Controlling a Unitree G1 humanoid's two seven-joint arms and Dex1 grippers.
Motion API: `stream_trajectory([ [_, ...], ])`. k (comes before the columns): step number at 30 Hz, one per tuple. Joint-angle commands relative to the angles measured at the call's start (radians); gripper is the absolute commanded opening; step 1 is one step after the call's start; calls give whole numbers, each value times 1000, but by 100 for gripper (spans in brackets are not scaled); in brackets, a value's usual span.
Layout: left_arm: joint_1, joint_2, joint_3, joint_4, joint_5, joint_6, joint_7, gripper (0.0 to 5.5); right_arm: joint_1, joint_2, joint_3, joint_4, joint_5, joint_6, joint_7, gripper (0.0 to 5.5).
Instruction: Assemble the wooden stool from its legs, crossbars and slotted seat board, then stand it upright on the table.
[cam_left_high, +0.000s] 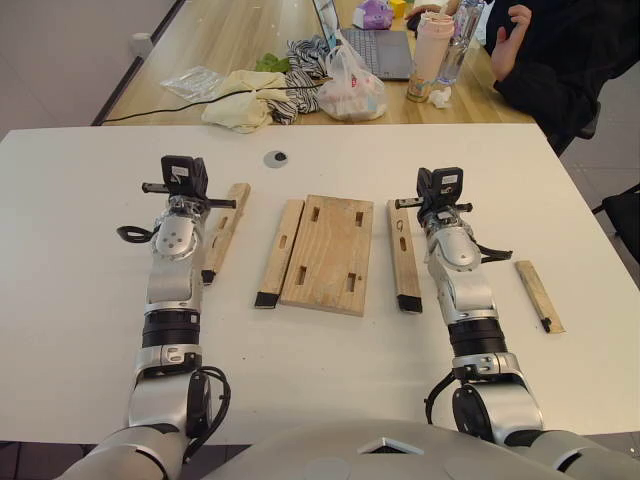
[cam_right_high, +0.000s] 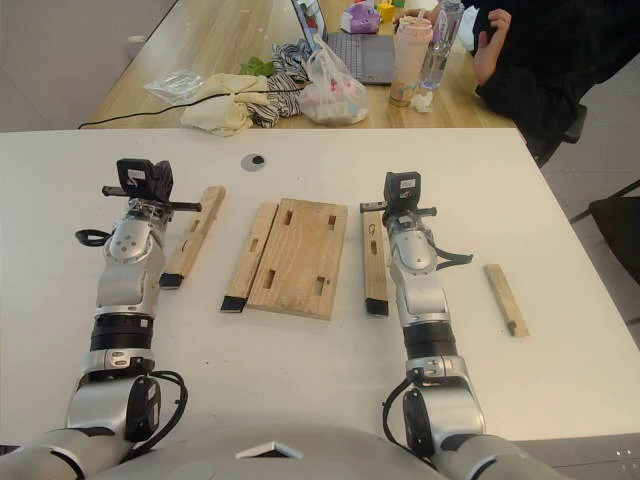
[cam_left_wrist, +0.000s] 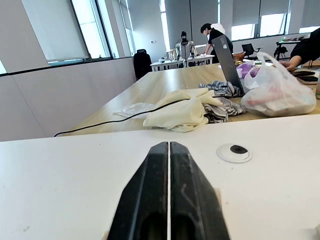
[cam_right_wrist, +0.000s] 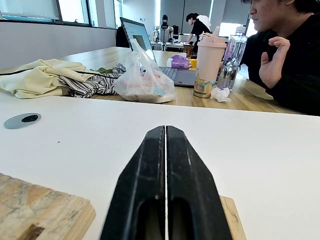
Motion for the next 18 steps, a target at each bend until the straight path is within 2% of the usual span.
stream_trajectory([
  [1, 21, 24, -2, 42, 7, 14, -18, 0, -8, -15, -2, 6, -2, -4, 7, 2],
  [11, 39, 18, -15, 73, 4, 18, -47, 0, 7, -13, 4, -2, -6, -3, 13, 2],
  [15, 47, 16, -17, 71, -10, 21, -74, 51, 0, -16, 0, 4, -5, -2, 14, 0],
  [18, 38, 67, -14, 96, -16, 48, -130, 87, -6, -20, -4, 8, -4, -2, 14, 0],
])
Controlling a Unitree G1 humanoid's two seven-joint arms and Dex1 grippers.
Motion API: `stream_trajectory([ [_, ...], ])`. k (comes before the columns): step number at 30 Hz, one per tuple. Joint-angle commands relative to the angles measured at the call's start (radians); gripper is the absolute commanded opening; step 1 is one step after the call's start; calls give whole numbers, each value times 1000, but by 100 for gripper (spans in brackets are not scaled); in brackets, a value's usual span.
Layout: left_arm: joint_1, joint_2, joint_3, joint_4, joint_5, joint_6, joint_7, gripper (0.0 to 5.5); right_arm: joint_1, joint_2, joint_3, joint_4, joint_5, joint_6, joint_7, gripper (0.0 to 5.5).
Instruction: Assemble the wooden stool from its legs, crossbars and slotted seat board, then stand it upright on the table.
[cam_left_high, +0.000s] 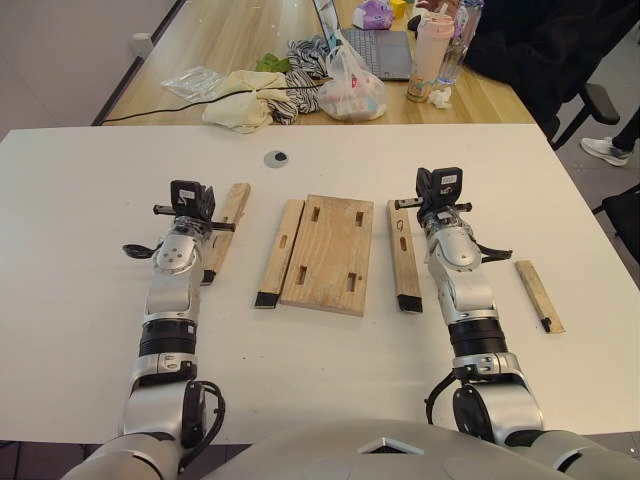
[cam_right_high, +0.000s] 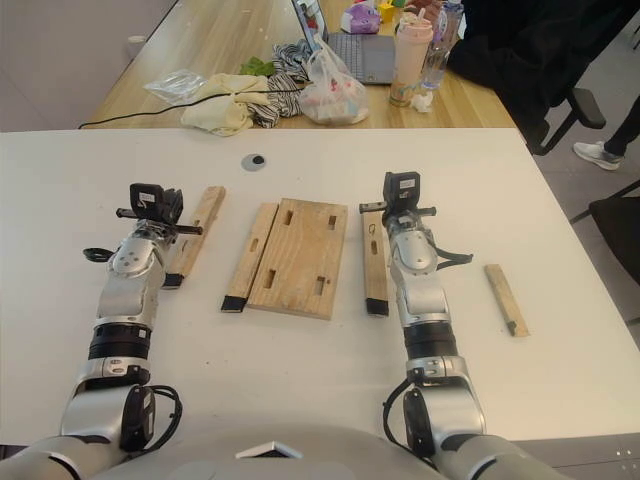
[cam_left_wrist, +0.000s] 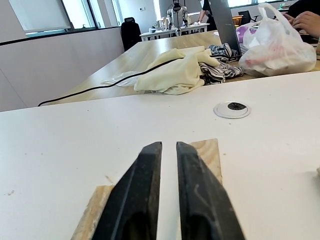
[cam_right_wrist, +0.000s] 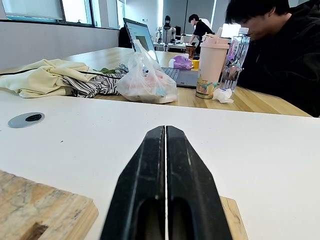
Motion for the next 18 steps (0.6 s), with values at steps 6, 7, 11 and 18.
stream_trajectory([
  [6, 3, 191, 21, 24, -48, 149, -225, 172, -2, -16, -5, 1, -6, 3, -3, 0],
  [7, 4, 209, 35, 45, -51, 156, -229, 195, 0, -15, -5, -2, -6, 5, -3, 0],
  [11, 18, 253, 68, 139, -53, 162, -237, 262, 4, -15, -5, -9, -5, 9, -5, 0],
  [18, 38, 270, 59, 263, -70, 225, -299, 282, 12, -9, -2, -10, -5, 13, -11, 0],
])
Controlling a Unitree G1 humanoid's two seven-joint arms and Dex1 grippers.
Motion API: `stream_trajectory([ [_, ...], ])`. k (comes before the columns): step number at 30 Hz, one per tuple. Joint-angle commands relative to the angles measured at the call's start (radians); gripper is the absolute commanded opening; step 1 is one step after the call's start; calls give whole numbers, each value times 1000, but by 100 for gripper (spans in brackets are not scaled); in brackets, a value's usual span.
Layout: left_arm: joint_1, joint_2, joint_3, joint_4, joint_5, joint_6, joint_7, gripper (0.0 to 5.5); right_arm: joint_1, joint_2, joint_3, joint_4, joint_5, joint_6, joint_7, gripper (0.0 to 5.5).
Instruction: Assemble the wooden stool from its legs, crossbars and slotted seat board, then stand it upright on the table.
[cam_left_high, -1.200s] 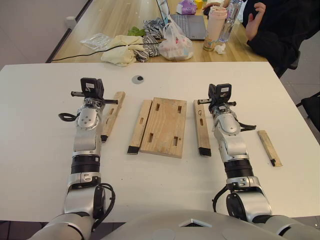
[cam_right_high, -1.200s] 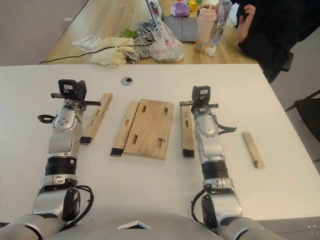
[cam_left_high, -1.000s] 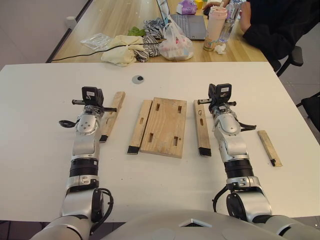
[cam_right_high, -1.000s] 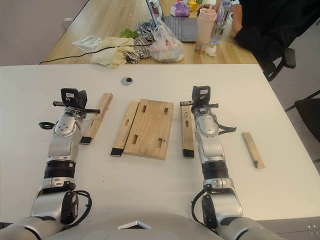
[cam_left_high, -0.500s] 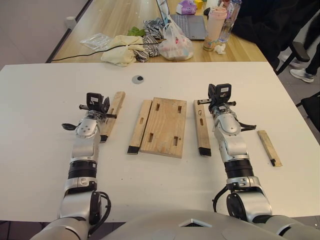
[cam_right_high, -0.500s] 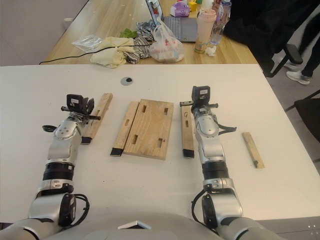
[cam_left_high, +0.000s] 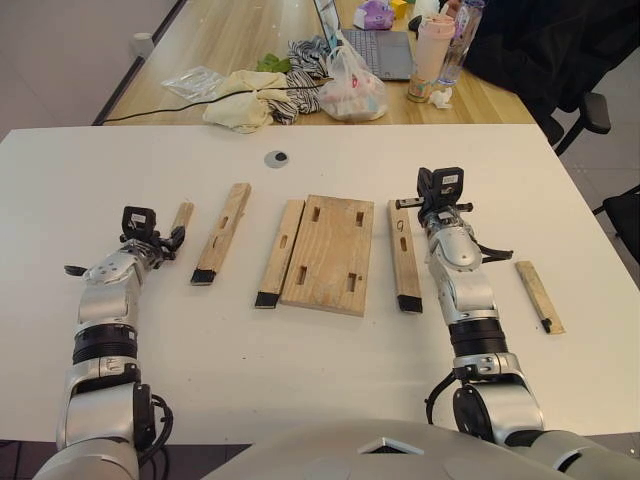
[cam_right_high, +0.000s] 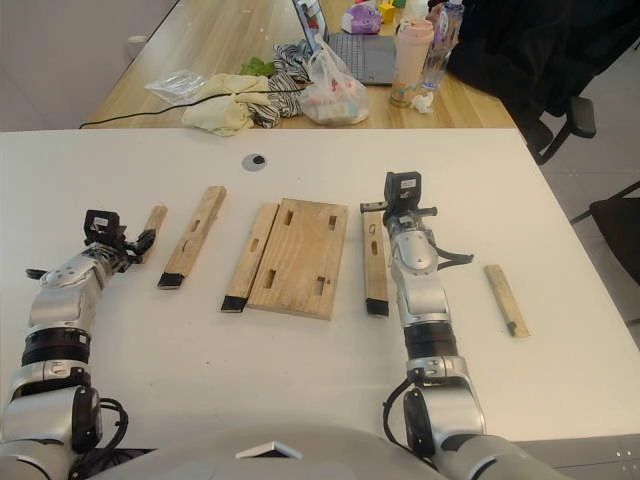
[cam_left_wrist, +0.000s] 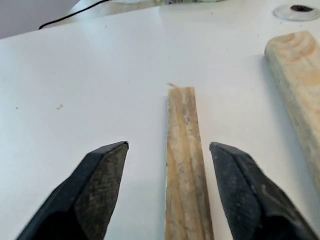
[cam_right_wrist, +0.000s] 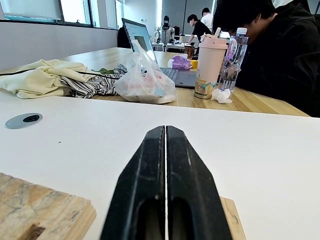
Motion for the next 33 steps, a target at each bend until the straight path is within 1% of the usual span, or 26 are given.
stream_trajectory([
  [1, 27, 18, -3, 45, -16, 59, -48, 268, 11, -9, -1, -9, -4, 13, -3, 0],
  [8, 83, 33, 2, 0, -33, 94, -67, 161, 13, -13, -6, -12, -2, 14, -6, 0],
  [9, 90, 35, -2, -5, -32, 97, -67, 158, 13, -14, -7, -13, -1, 14, -7, 0],
  [10, 93, 36, -7, -8, -31, 99, -66, 140, 12, -13, -8, -11, -2, 13, -8, 0],
  [12, 93, 38, -13, -13, -26, 95, -62, 125, 8, -12, -6, -7, -3, 12, -9, 0],
  [13, 84, 36, -7, -21, -20, 53, -44, 125, 4, -9, -10, -6, 7, 12, -4, 0],
  [14, 64, 31, 3, -44, -14, -29, -18, 125, -5, -6, -19, -10, 24, 21, 2, 21],
  [15, 42, 26, 12, -74, -8, -108, 9, 125, -18, 1, -35, -15, 58, 42, 17, 27],
  [17, -2, 1, 17, -147, -9, -210, 42, 125, -56, 16, -61, -25, 138, 102, 62, 63],
  [19, -22, -55, -47, -264, -6, -247, 28, 125, -114, 47, -88, -54, 290, 224, 149, 91],
  [23, -2, -202, -210, -458, -30, -249, -36, 125, -183, 90, -120, -147, 572, 481, 267, 144],
  [25, 22, -253, -256, -511, -50, -230, -57, 125, -192, 109, -141, -196, 687, 577, 286, 174],
  [27, 39, -275, -274, -541, -58, -215, -68, 125, -191, 116, -157, -229, 761, 634, 286, 199],
  [28, 50, -284, -280, -565, -70, -204, -75, 125, -189, 115, -161, -242, 791, 659, 283, 221],
  [32, 71, -297, -288, -613, -104, -174, -101, 125, -176, 87, -152, -245, 813, 706, 283, 286],
  [33, 73, -297, -291, -614, -107, -171, -107, 125, -174, 81, -150, -240, 813, 711, 284, 288],
])
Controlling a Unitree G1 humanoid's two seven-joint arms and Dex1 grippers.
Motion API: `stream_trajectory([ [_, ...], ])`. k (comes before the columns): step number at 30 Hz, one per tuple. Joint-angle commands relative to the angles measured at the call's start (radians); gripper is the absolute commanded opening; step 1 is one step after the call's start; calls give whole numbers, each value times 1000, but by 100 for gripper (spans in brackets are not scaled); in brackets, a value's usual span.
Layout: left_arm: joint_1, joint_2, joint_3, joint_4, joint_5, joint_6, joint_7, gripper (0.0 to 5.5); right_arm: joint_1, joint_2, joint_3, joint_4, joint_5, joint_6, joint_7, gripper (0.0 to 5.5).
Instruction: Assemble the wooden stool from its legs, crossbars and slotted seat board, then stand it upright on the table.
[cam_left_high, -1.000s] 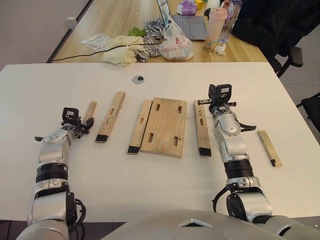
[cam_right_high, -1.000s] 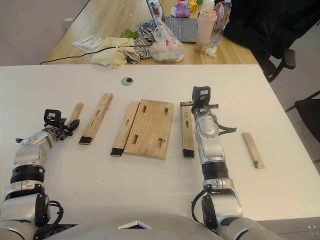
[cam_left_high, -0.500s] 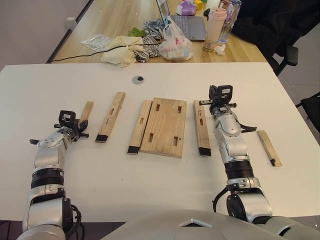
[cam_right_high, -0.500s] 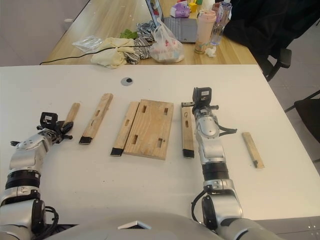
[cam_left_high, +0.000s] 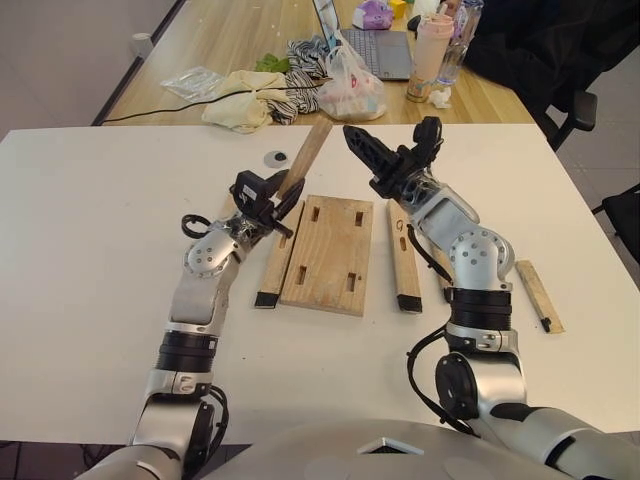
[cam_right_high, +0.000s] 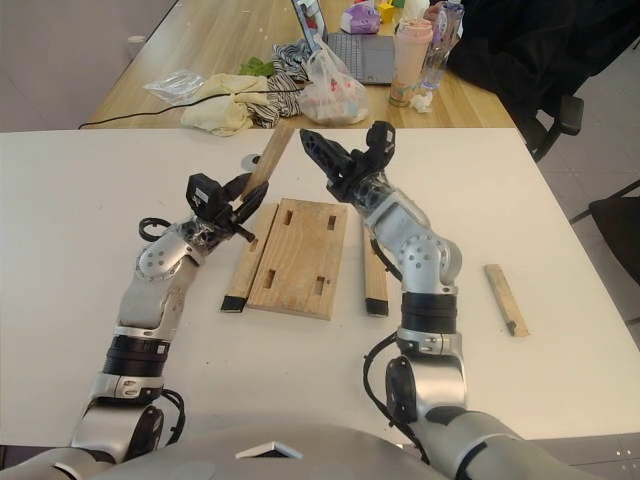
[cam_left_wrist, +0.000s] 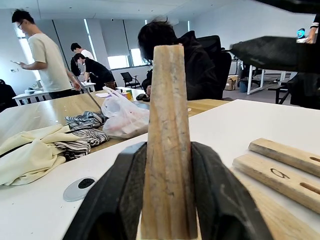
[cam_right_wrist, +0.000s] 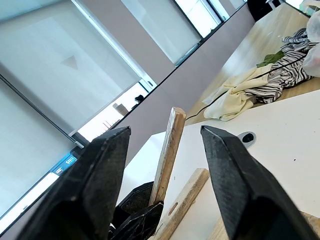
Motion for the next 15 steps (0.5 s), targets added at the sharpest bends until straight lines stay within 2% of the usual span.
stream_trajectory([
  [1, 14, -6, -12, -26, -19, 28, -26, 125, 4, -9, 5, 5, 13, 39, -2, 289],
  [5, 47, -17, -29, -91, -70, 53, -65, 125, -4, 7, -34, 50, 52, 71, -20, 289],
  [10, 68, -17, -48, -116, -78, 60, -94, 125, -22, 12, -87, 76, 145, 136, -48, 199],
  [15, 71, -14, -55, -122, -80, 69, -112, 125, -23, 1, -89, 82, 169, 165, -58, 120],
])
